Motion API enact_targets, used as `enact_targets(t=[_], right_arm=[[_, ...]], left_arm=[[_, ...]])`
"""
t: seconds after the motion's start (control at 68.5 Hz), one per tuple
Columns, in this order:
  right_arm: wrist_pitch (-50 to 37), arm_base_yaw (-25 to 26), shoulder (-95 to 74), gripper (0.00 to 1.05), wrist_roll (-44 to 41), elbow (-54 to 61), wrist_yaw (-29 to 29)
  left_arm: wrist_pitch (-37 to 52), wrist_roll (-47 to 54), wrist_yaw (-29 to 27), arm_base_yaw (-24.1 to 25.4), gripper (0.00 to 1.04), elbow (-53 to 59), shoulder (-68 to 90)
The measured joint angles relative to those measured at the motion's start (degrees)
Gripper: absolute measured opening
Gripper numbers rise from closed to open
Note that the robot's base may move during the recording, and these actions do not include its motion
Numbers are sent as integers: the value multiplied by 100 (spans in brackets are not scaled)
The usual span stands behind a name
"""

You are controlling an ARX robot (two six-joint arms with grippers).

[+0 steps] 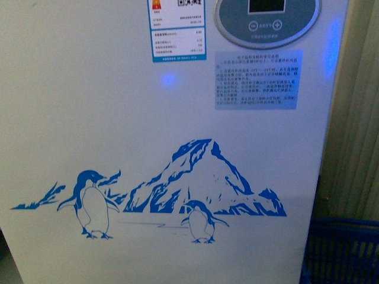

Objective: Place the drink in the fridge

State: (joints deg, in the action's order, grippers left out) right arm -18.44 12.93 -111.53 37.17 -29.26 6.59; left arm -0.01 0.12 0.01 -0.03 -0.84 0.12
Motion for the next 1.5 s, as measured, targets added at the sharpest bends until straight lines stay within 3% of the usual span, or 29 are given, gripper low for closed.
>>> enact_targets(t=[0.613,1.504], right_arm=[[-201,-350,-3600,97,341,-2363,-131],[-81,-667,-5237,97,-90,-3602,7]], left_arm=[[0,0,0,0,97,0,0],[0,0,0,0,97,0,0]])
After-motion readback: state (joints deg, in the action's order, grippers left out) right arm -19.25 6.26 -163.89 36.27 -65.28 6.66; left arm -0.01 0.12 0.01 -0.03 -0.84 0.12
